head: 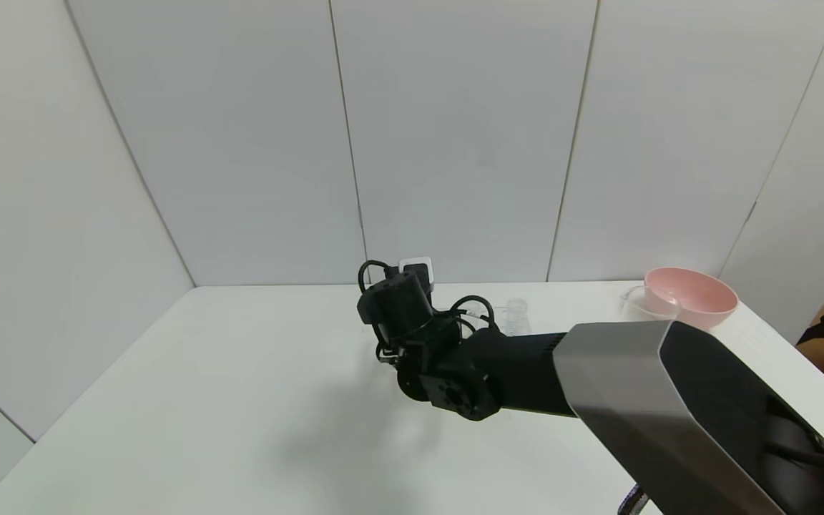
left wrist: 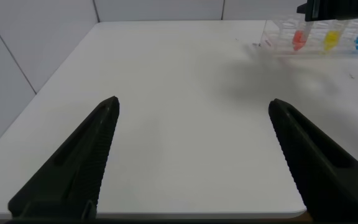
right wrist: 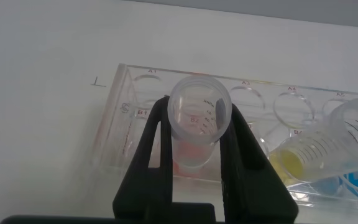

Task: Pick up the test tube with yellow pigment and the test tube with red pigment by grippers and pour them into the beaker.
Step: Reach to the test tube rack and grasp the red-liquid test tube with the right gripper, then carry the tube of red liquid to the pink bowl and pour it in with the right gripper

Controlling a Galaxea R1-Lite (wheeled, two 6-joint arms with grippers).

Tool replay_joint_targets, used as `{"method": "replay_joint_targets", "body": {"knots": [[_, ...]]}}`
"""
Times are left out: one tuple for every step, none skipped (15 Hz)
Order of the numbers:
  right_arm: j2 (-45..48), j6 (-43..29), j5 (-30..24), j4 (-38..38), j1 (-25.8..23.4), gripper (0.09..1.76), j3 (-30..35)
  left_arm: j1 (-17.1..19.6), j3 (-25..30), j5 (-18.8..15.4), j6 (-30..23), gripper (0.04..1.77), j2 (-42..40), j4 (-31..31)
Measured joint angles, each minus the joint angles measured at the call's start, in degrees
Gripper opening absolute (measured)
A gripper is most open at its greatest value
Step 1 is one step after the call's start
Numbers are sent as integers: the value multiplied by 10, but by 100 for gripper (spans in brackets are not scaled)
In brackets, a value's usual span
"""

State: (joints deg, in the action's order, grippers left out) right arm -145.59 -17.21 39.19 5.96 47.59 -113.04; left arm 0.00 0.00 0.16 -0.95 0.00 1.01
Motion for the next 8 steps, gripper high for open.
{"method": "replay_joint_targets", "body": {"knots": [[1,0,0,-1,0,50,1,0,0,0,0,172,0,0],[1,0,0,-1,0,50,2,0,0,0,0,172,0,0],[2,0,0,-1,0,50,2,0,0,0,0,172,0,0],[3,0,0,-1,0,50,3,0,0,0,0,172,0,0],[4,0,0,-1,0,50,3,0,0,0,0,172,0,0],[5,0,1,-1,0,50,3,0,0,0,0,172,0,0],[7,0,0,-1,0,50,3,0,0,0,0,172,0,0],[9,1,0,-1,0,50,3,0,0,0,0,172,0,0]]}}
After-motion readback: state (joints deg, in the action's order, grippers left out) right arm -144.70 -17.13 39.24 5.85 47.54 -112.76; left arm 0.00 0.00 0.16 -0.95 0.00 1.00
